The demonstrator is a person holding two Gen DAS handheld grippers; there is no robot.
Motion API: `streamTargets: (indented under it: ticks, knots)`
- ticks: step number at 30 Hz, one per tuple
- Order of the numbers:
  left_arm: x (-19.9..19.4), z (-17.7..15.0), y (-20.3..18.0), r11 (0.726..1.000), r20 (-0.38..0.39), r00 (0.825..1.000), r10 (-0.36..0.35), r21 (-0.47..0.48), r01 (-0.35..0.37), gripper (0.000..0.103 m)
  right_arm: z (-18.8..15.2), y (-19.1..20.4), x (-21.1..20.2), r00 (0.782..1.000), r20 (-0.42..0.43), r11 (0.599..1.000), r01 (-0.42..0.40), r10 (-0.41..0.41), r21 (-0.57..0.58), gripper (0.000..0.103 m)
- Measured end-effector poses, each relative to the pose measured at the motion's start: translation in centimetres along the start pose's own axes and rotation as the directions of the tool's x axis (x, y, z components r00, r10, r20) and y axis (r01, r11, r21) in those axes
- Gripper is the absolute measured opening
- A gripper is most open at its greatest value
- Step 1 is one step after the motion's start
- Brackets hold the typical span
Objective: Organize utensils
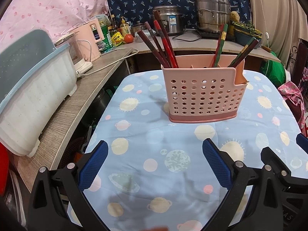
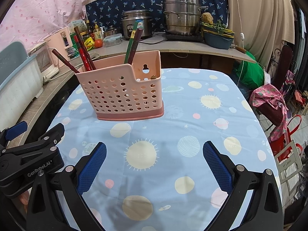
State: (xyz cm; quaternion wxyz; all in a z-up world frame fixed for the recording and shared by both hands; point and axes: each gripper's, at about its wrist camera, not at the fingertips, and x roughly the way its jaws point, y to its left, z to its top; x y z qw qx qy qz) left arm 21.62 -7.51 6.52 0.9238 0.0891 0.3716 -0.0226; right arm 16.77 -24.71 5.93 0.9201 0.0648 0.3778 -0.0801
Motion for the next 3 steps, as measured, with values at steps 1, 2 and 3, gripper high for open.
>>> streamTargets:
  ticks: [1,2,3]
  knots:
    - [0.04,-0.01,-0.03,1.0,0.0,1.0,-0.001,-0.001,0.001,0.094,-0.02,0.0,0.03,1.0,0.0,1.0,0.0,0.0,-0.001,0.097]
    - [0.08,-0.04,-0.03,1.0,0.0,1.0,-0.004,-0.002,0.004,0.094,-0.01,0.0,0.04,1.0,0.0,1.0,0.002,-0.002,-0.001,0.097]
    - [0.14,-0.06,-0.02,1.0,-0.002,1.0,-0.007,-0.003,0.007,0.094,-0.02,0.02,0.09,1.0,0.0,1.0,0.003,-0.003,-0.002,0.097]
